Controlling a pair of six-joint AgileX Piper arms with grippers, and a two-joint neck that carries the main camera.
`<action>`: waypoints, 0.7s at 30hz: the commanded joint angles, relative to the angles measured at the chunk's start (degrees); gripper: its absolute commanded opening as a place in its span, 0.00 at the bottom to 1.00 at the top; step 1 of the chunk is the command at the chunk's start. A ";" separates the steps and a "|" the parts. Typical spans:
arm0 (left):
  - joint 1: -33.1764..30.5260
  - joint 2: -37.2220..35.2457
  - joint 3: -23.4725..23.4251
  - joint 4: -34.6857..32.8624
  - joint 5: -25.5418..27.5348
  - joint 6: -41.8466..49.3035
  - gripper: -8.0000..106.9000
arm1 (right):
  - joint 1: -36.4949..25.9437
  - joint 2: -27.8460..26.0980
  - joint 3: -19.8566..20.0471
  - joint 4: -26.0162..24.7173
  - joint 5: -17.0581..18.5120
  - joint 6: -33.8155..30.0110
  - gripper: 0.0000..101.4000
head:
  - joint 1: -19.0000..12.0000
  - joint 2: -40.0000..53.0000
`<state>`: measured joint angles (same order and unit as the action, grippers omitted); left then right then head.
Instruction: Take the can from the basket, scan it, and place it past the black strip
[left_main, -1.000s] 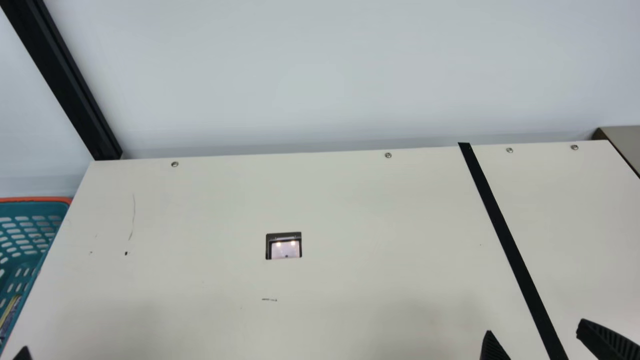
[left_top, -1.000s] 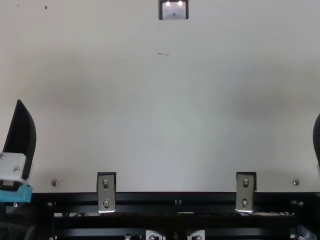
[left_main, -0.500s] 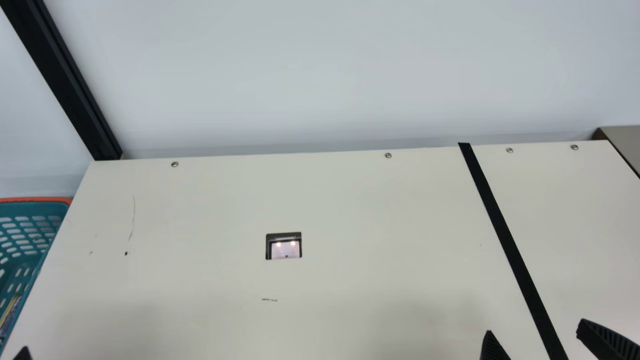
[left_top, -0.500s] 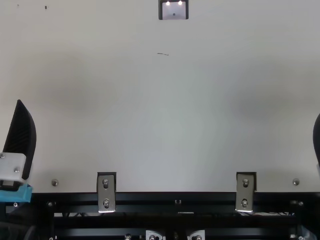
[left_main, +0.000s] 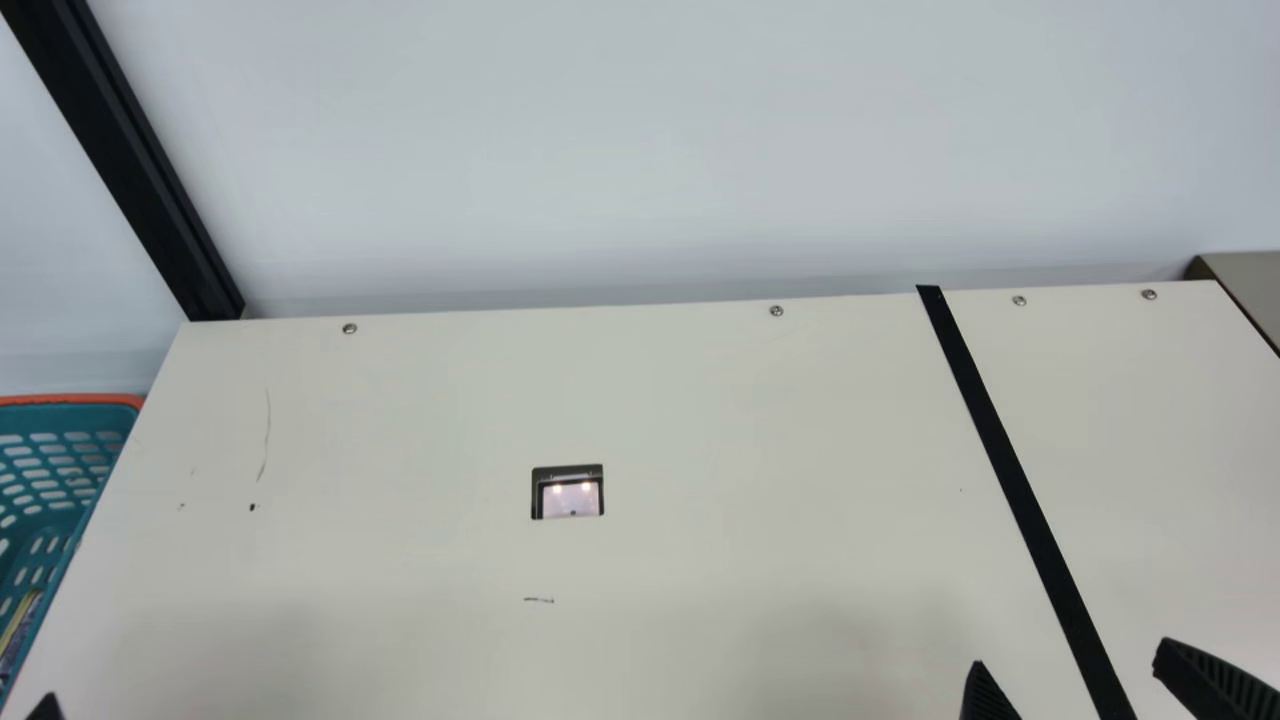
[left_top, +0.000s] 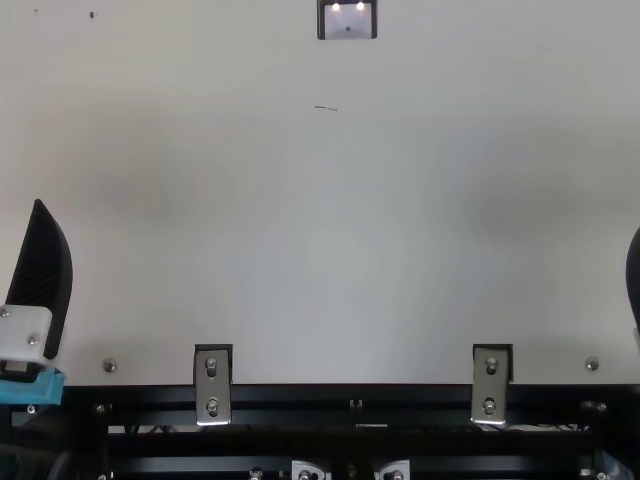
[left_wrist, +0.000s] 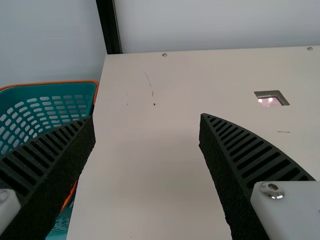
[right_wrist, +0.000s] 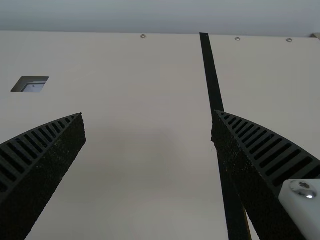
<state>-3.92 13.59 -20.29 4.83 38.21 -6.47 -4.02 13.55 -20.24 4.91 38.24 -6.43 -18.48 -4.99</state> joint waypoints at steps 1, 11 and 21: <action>0.00 0.00 0.00 0.00 0.00 0.00 0.85 | 0.00 0.00 0.00 0.00 0.00 0.00 1.00 | -1.49 0.50; 0.00 0.00 0.00 0.00 0.00 0.00 0.85 | 0.00 0.00 0.00 0.00 0.00 0.00 1.00 | -1.49 0.50; 0.00 0.00 0.00 0.00 0.00 0.00 0.85 | 0.00 0.00 0.00 0.00 0.00 0.00 1.00 | -1.46 0.97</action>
<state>-3.92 13.59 -20.29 4.83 38.21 -6.47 -4.02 13.55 -20.24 4.91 38.24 -6.43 -18.48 -4.69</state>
